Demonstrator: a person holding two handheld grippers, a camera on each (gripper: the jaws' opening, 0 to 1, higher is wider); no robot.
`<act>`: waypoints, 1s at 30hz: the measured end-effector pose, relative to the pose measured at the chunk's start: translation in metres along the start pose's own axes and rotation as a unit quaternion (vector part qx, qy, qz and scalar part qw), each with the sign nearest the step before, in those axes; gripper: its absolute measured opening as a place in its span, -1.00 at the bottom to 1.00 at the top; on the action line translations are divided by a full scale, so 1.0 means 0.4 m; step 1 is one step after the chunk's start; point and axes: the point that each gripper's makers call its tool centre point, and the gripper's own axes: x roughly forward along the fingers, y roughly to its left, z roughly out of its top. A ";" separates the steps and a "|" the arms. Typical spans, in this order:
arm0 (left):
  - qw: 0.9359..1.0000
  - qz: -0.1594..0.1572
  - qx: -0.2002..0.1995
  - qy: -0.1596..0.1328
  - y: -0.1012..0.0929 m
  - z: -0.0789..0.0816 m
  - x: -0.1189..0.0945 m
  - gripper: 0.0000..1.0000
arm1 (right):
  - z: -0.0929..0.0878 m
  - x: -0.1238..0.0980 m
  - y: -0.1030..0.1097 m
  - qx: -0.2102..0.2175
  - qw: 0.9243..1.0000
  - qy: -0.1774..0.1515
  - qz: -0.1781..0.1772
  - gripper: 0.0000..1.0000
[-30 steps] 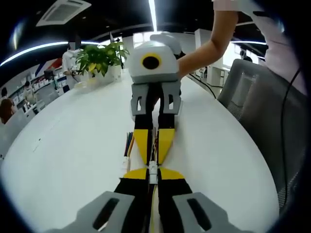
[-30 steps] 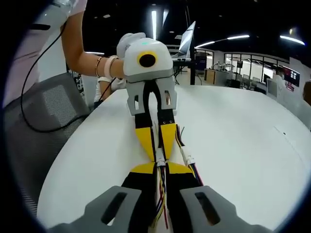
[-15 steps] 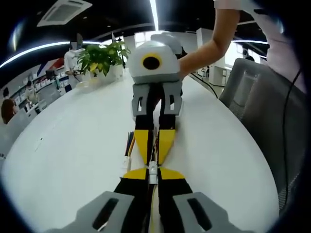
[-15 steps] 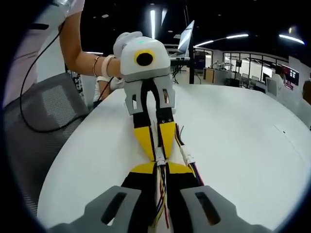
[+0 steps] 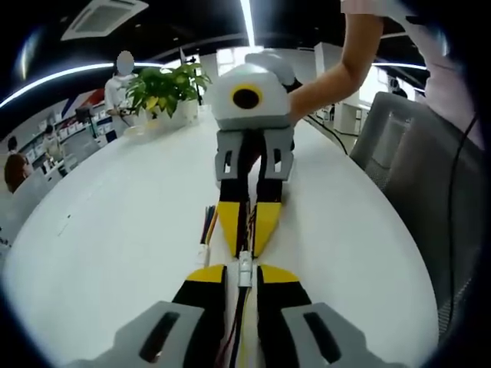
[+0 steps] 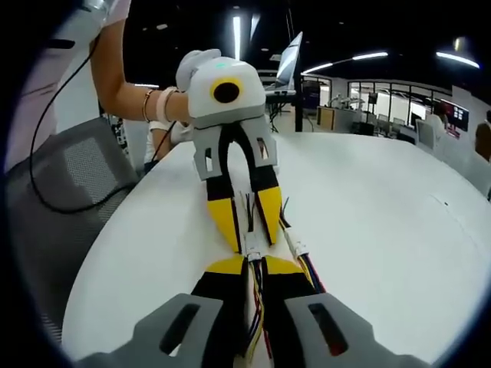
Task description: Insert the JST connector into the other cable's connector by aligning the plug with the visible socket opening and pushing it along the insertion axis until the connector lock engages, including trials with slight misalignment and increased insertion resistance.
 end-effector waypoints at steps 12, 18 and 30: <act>1.000 0.014 -0.011 -0.012 -0.003 0.027 -0.024 -0.84 | -0.003 -0.017 0.011 0.002 1.000 0.011 -0.011 -0.86; 0.999 0.031 -0.023 -0.028 -0.008 0.054 -0.054 -0.84 | 0.008 -0.030 0.025 0.013 1.000 0.008 -0.020 -0.84; 0.994 0.068 -0.075 -0.046 -0.040 0.072 -0.094 -0.68 | 0.039 -0.058 0.025 0.030 0.998 0.002 -0.060 -0.70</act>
